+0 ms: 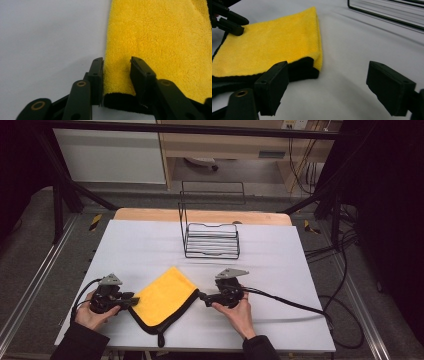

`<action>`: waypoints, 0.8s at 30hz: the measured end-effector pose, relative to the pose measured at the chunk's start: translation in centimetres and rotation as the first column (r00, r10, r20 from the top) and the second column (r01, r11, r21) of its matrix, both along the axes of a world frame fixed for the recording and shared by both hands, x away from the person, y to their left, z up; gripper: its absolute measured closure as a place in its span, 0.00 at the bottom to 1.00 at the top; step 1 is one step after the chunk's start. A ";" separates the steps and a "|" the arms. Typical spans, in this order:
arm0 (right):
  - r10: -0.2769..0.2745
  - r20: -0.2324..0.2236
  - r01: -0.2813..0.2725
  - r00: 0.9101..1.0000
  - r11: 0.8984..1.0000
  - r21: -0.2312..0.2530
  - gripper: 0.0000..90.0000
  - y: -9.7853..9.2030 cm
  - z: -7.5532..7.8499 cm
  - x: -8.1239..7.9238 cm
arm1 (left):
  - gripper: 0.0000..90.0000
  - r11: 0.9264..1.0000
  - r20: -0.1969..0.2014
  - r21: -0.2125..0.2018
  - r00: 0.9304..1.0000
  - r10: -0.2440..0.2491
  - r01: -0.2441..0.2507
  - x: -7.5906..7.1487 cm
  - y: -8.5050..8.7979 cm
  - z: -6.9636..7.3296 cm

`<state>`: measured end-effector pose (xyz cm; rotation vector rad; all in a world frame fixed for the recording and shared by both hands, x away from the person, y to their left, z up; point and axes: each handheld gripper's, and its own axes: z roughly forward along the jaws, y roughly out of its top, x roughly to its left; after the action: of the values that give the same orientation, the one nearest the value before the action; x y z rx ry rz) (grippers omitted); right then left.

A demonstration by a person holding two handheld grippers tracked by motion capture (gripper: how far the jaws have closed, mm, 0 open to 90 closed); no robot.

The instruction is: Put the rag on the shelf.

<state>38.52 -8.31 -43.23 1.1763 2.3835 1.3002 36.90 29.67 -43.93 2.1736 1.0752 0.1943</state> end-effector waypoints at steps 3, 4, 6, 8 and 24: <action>0.003 -0.001 -0.003 1.000 1.000 -0.008 0.27 1.5 -0.4 0.5 | 0.75 1.000 -0.002 0.009 1.000 -0.007 0.007 -0.1 -0.1 0.0; 0.000 -0.006 0.000 1.000 1.000 -0.011 0.29 1.9 -0.5 0.6 | 0.76 1.000 -0.002 0.008 1.000 -0.008 0.008 -0.1 -0.1 0.0; -0.008 -0.015 0.008 1.000 1.000 -0.022 0.32 2.6 -0.9 0.9 | 0.77 1.000 -0.002 0.004 1.000 -0.010 0.010 -0.1 -0.1 -0.1; -0.014 -0.022 0.013 1.000 0.999 -0.033 0.36 3.0 -1.2 1.0 | 0.77 1.000 -0.001 0.003 1.000 -0.009 0.009 -0.1 -0.1 -0.2; -0.050 -0.118 0.050 0.992 0.999 0.000 0.72 3.7 -2.3 0.5 | 0.84 1.000 0.006 0.013 1.000 -0.001 0.001 -0.4 -0.4 -0.1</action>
<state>39.03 -4.66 -45.55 1.3401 2.4158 1.2530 36.49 29.24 -44.05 2.1836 1.0718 0.2074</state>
